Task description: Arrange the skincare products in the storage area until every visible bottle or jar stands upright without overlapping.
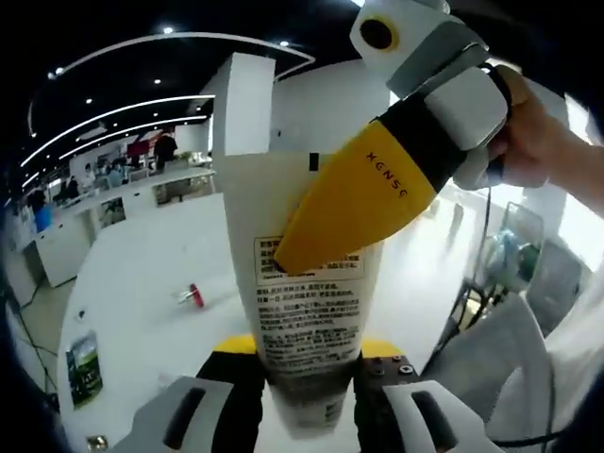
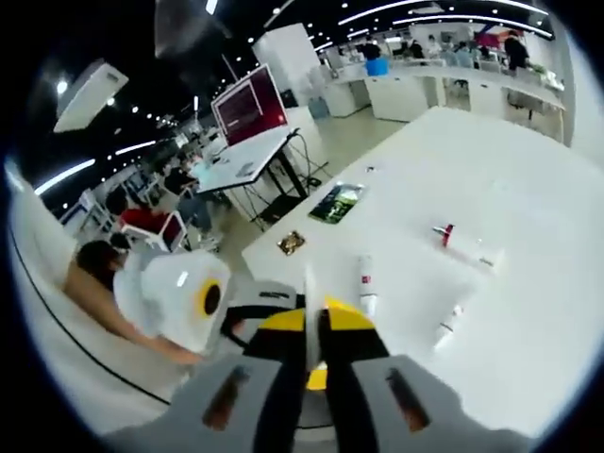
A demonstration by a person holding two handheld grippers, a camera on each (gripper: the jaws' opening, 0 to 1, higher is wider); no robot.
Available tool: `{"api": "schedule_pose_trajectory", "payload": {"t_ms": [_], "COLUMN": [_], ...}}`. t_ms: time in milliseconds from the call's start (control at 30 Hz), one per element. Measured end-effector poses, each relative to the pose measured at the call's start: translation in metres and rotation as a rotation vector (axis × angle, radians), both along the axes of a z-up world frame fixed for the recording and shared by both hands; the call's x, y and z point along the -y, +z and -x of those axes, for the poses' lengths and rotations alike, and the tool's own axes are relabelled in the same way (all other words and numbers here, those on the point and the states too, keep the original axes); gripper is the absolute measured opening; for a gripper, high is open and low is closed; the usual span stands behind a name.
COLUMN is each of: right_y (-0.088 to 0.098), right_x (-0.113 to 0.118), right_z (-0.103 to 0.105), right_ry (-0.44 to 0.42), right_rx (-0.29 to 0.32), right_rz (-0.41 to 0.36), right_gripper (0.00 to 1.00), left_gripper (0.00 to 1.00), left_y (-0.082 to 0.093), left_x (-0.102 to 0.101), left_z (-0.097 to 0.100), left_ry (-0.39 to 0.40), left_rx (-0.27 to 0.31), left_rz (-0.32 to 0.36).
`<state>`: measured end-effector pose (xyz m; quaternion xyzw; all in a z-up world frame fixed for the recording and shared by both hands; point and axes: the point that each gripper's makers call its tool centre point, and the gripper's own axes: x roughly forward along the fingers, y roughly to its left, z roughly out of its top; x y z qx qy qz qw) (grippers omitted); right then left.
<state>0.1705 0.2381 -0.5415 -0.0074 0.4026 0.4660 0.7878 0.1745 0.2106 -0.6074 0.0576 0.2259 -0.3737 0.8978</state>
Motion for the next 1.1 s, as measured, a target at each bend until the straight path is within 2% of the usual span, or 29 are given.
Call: {"api": "schedule_pose_trajectory", "payload": {"t_ms": [200, 367, 433, 500, 533, 567, 600, 633, 667, 733, 800, 833, 867, 900, 967, 1000, 1033, 1100], "right_y": [0.006, 0.006, 0.011, 0.015, 0.021, 0.022, 0.022, 0.022, 0.021, 0.026, 0.031, 0.034, 0.035, 0.036, 0.039, 0.041, 0.043, 0.048], "right_x": [-0.001, -0.003, -0.005, -0.007, -0.011, -0.011, -0.012, -0.012, -0.010, -0.012, -0.013, -0.014, -0.013, -0.013, -0.014, -0.014, -0.015, -0.017], "right_z": [-0.001, -0.002, -0.002, -0.001, -0.001, 0.000, 0.004, 0.006, 0.006, 0.013, 0.022, 0.025, 0.027, 0.029, 0.034, 0.035, 0.036, 0.037], "right_ry": [-0.042, -0.035, -0.011, -0.004, 0.010, 0.011, 0.044, 0.086, 0.113, 0.198, 0.260, 0.297, 0.323, 0.351, 0.399, 0.405, 0.411, 0.414], "right_rx": [-0.052, -0.088, -0.068, -0.076, -0.063, -0.065, -0.070, -0.045, 0.005, 0.053, 0.060, 0.093, 0.113, 0.145, 0.182, 0.183, 0.184, 0.183], "right_rz": [-0.046, -0.083, -0.126, -0.159, -0.208, -0.215, -0.219, -0.213, -0.197, -0.217, -0.260, -0.283, -0.284, -0.286, -0.304, -0.324, -0.345, -0.384], "right_gripper": [0.06, 0.09, 0.10, 0.12, 0.15, 0.20, 0.27, 0.34, 0.36, 0.38, 0.47, 0.50, 0.52, 0.53, 0.52, 0.51, 0.51, 0.49], "left_gripper": [0.32, 0.30, 0.29, 0.29, 0.29, 0.29, 0.29, 0.29, 0.29, 0.29, 0.29, 0.29, 0.29, 0.29, 0.29, 0.29, 0.29, 0.30], "left_y": [0.005, 0.004, 0.003, 0.002, 0.003, 0.003, 0.005, 0.007, 0.010, 0.015, 0.027, 0.035, 0.043, 0.046, 0.054, 0.057, 0.064, 0.072], "left_x": [-0.003, -0.005, -0.007, -0.009, -0.010, -0.010, -0.010, -0.010, -0.009, -0.008, -0.001, 0.003, 0.007, 0.009, 0.014, 0.015, 0.019, 0.023], "left_z": [-0.001, -0.001, -0.002, -0.001, -0.001, -0.001, 0.000, 0.000, 0.002, 0.002, 0.011, 0.019, 0.025, 0.031, 0.036, 0.038, 0.045, 0.050], "left_ry": [-0.029, -0.046, -0.042, -0.044, -0.048, -0.049, -0.063, -0.060, -0.080, -0.100, -0.188, -0.256, -0.321, -0.356, -0.403, -0.425, -0.468, -0.510], "left_rx": [0.014, 0.001, -0.015, -0.034, -0.032, -0.032, -0.041, -0.047, -0.059, -0.053, -0.063, -0.059, -0.027, -0.058, -0.056, -0.053, -0.081, -0.074], "left_rz": [-0.017, -0.012, 0.014, 0.035, 0.045, 0.047, 0.078, 0.102, 0.140, 0.174, 0.257, 0.287, 0.299, 0.321, 0.339, 0.343, 0.380, 0.422]}}
